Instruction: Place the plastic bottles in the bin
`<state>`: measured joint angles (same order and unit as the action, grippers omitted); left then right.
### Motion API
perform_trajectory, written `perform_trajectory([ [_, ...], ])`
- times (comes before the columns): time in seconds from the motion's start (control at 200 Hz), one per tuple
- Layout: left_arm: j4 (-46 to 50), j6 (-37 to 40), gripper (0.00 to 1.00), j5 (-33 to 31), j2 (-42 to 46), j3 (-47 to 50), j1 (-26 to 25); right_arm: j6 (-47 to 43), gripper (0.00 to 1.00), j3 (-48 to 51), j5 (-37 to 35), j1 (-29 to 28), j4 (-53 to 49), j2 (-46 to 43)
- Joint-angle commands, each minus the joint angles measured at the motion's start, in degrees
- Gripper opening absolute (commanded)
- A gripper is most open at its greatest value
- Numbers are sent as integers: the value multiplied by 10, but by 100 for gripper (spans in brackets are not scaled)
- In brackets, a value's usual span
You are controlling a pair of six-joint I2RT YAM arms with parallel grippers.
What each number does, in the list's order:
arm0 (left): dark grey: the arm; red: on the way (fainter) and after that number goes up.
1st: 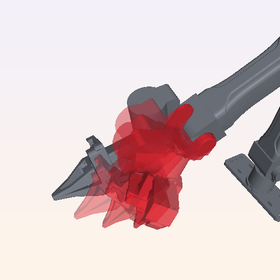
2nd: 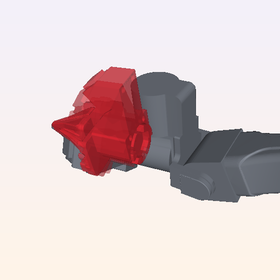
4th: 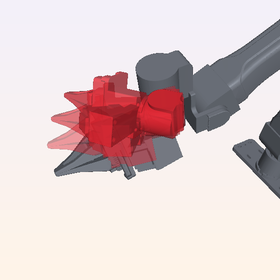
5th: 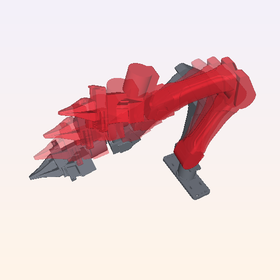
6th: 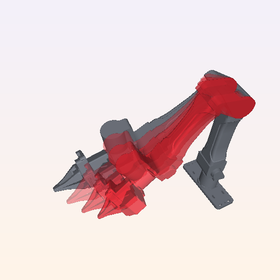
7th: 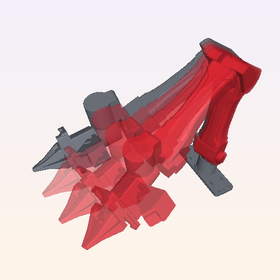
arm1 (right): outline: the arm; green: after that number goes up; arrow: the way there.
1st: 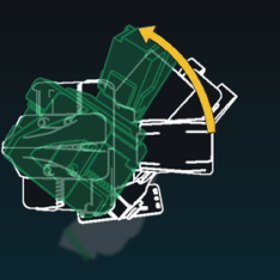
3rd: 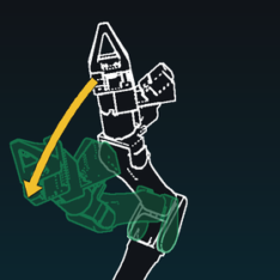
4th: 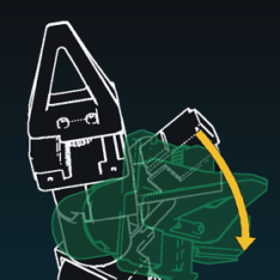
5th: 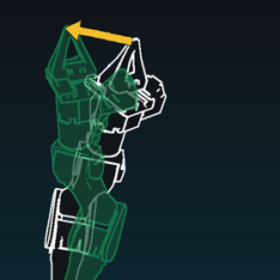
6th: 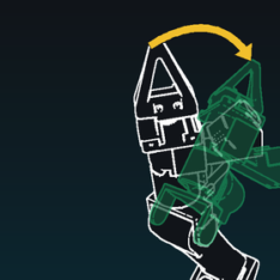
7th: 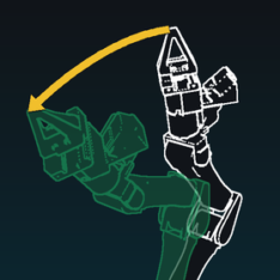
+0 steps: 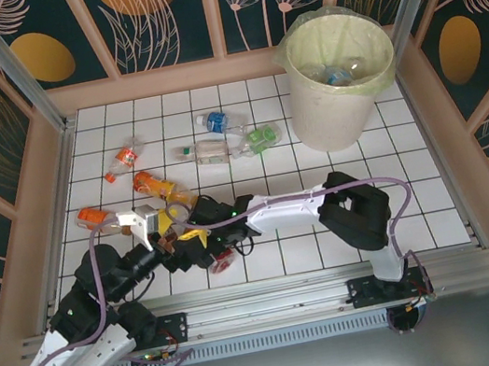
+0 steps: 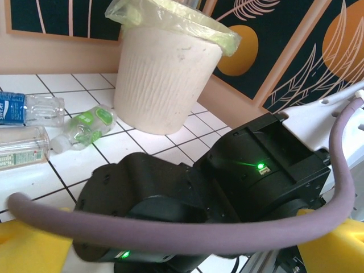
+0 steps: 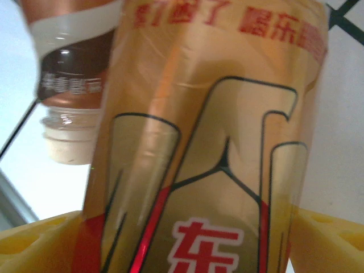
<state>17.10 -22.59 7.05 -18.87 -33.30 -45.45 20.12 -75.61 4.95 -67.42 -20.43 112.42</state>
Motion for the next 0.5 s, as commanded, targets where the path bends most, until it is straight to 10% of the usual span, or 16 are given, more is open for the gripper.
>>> perform_trajectory([
  [0.0,-19,5,99,8,-1,0,-4,2,85,-25,-55,-10,-47,17],
  [0.49,-22,5,99,6,-14,1,-4,8,71,57,-160,38,-76,-39],
])
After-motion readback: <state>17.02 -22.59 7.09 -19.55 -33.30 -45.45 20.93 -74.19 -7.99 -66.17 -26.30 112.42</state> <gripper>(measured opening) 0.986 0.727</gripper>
